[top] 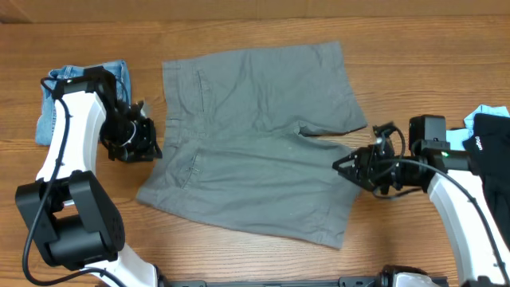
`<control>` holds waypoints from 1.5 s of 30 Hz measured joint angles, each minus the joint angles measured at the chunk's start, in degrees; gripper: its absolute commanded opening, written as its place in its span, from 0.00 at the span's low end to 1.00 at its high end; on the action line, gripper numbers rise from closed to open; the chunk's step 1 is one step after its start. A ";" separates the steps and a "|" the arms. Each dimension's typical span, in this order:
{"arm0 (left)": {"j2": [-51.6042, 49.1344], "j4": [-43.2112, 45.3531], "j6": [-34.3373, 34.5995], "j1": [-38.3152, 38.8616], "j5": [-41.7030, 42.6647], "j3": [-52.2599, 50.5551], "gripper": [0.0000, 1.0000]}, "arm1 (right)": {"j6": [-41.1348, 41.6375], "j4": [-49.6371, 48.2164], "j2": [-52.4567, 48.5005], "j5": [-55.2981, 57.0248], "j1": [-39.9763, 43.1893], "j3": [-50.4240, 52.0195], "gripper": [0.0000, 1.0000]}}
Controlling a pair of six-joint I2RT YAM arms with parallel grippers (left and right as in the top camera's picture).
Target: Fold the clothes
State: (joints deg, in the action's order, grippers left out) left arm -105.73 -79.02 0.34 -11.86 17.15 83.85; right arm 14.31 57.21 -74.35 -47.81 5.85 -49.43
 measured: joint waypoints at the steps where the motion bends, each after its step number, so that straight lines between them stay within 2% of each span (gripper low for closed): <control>1: 0.00 -0.68 0.46 -0.31 0.04 -0.04 0.22 | -0.07 1.27 0.33 0.04 0.02 0.00 0.34; 4: 0.04 -1.55 1.44 -2.36 0.28 -0.79 0.28 | -0.85 4.07 0.37 0.04 0.00 0.00 0.34; 9: 0.22 0.04 2.95 -9.62 0.28 -6.43 0.31 | -2.38 6.21 0.37 0.02 0.02 0.00 0.34; 13: 0.31 5.90 4.94 -15.28 0.55 -14.34 0.30 | -2.73 6.45 0.37 0.07 0.00 0.00 0.34; 16: 0.31 10.29 6.88 -16.76 1.01 -19.71 0.32 | -2.86 6.49 0.37 0.07 0.02 0.00 0.34; 19: 0.31 13.66 9.01 -17.40 1.33 -23.45 0.42 | -2.99 6.47 0.37 0.09 0.00 0.00 0.34; 27: 1.07 20.59 13.46 -18.80 2.60 -26.88 0.60 | -2.99 6.51 0.37 0.42 0.00 0.00 0.34; 30: 2.08 22.08 14.51 -18.78 3.02 -28.00 0.54 | -3.04 6.56 0.37 0.85 0.02 0.00 0.34; 34: 3.54 24.57 15.80 -19.10 3.04 -30.14 0.32 | -3.04 7.19 0.37 1.46 0.00 0.00 0.34; 37: 4.07 25.81 15.91 -19.28 3.69 -31.36 0.19 | -3.04 8.55 0.37 2.89 0.00 0.00 0.34; 40: 4.09 26.21 16.04 -19.28 4.09 -31.95 0.17 | -2.99 9.42 0.37 4.44 0.00 0.00 0.34; 43: 4.11 26.32 16.02 -19.32 4.11 -32.02 0.07 | -2.19 10.32 0.37 6.23 0.00 0.00 0.35; 44: 4.11 26.43 15.91 -19.30 4.13 -32.13 0.09 | -1.66 10.93 0.37 7.06 0.02 0.00 0.38; 45: 4.11 26.49 15.93 -19.30 4.20 -32.20 0.07 | -1.03 11.76 0.37 8.13 0.00 0.00 0.40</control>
State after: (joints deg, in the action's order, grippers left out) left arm -101.62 -52.53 16.27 -31.16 21.34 51.66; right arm 13.28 68.97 -73.97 -39.68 5.85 -49.43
